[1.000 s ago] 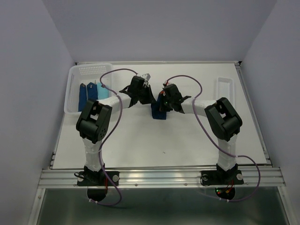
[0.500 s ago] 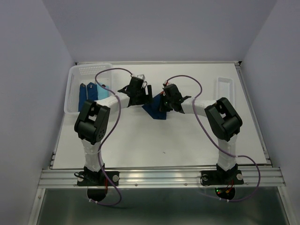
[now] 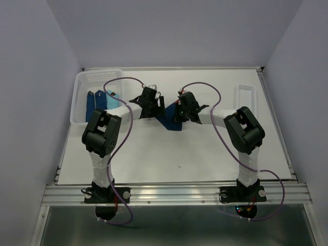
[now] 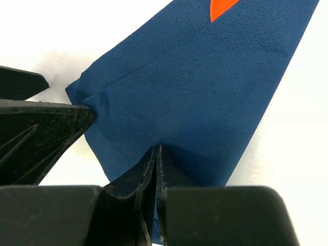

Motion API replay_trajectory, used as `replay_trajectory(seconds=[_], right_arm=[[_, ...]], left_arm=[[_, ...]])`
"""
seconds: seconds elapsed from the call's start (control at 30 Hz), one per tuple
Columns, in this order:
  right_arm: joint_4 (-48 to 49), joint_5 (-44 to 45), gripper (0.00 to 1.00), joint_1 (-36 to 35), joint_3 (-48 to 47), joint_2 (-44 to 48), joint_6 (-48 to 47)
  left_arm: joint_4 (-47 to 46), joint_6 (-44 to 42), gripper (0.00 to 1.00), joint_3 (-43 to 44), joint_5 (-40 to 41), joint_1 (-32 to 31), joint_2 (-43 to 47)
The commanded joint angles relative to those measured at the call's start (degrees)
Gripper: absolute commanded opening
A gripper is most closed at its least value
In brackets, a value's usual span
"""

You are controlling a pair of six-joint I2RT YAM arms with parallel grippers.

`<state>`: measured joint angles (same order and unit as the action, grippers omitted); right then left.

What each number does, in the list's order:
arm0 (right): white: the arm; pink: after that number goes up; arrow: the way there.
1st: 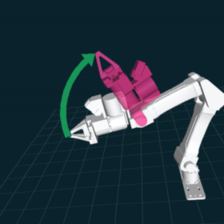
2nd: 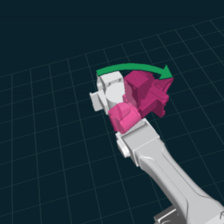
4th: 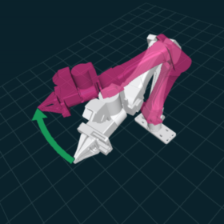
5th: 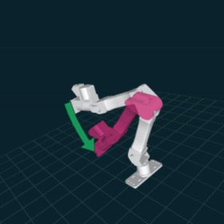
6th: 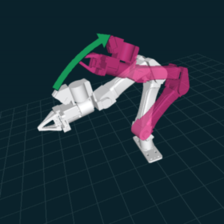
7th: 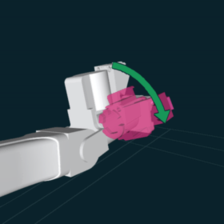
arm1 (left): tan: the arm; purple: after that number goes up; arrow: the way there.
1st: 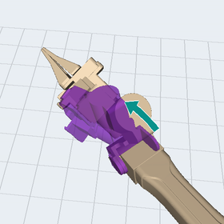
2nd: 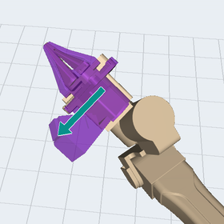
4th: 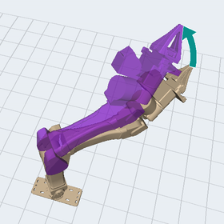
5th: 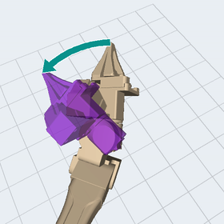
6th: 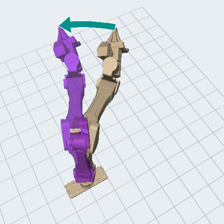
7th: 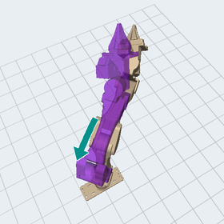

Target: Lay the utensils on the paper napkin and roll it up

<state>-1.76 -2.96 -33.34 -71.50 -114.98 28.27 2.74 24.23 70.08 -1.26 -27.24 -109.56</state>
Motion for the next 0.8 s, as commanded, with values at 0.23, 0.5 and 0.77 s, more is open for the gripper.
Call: replay_trajectory(seconds=[0.23, 0.5, 0.77], right_arm=[[-6.7, 0.7, 0.07, 0.0, 1.7, -0.7, -1.8], [-6.7, 1.1, 0.07, 0.0, 2.1, -0.2, -1.9], [-6.6, 1.0, 0.07, 0.0, 2.0, -0.2, -1.9]], left_arm=[[-5.3, 1.7, 0.8, -0.6, -6.6, 0.2, -2.6], [-6.8, 2.2, 0.59, -0.7, -8.5, 0.1, -1.8], [-6.9, 2.4, 0.25, -0.7, -8.4, 0.1, 1.2]])
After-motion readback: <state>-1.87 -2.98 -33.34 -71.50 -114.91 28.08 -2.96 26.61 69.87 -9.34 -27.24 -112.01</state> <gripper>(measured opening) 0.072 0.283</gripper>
